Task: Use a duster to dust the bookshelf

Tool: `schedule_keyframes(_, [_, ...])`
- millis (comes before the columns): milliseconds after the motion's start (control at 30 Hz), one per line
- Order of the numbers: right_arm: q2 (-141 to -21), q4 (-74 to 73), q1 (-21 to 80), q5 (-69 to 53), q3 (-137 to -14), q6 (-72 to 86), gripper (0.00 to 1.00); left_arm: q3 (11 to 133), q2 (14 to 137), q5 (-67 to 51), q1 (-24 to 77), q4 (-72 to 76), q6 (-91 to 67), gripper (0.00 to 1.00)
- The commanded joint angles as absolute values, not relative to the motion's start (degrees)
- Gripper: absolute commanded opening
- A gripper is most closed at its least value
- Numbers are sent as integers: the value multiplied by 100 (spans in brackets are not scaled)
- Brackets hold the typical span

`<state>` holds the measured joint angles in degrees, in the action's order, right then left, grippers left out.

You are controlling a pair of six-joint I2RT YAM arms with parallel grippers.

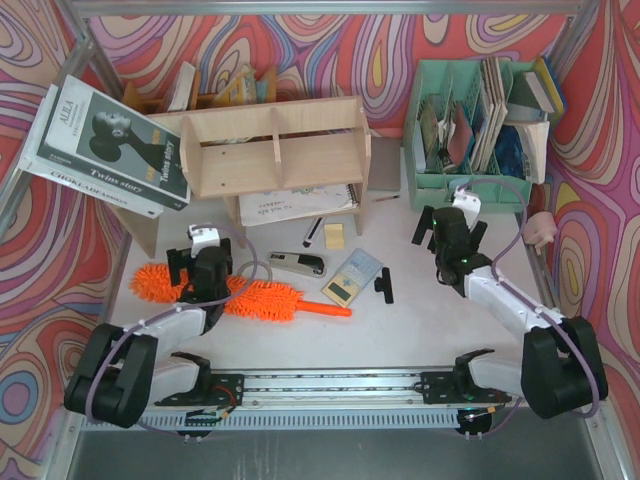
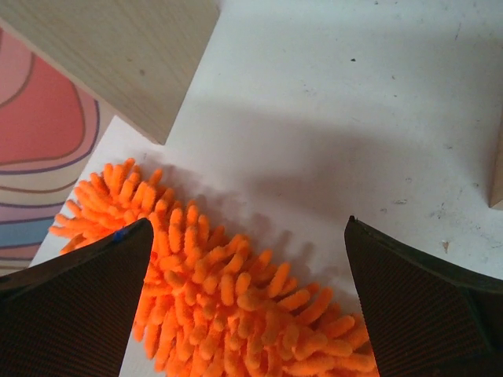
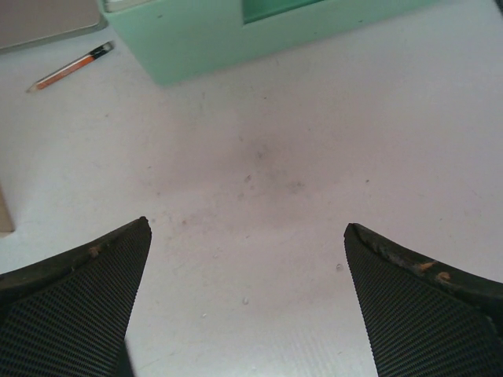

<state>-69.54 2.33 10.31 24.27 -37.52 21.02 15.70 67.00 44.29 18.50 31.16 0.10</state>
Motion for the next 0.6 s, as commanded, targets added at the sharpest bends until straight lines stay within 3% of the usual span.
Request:
schedule_keyframes(0, [-7155,1329,851,2816,-3460,1585,99,1397,6957,3690,1545,4445,361,98])
schedule_keyframes(500, [-8558,4523,614,2243,-2523,648,99,1364,7337,1814,475,5181,-114,98])
schedule_keyframes(567, [-8831,4904,576,2153,-2485,520,99,1207,7771,1594,371,5962,-280,98])
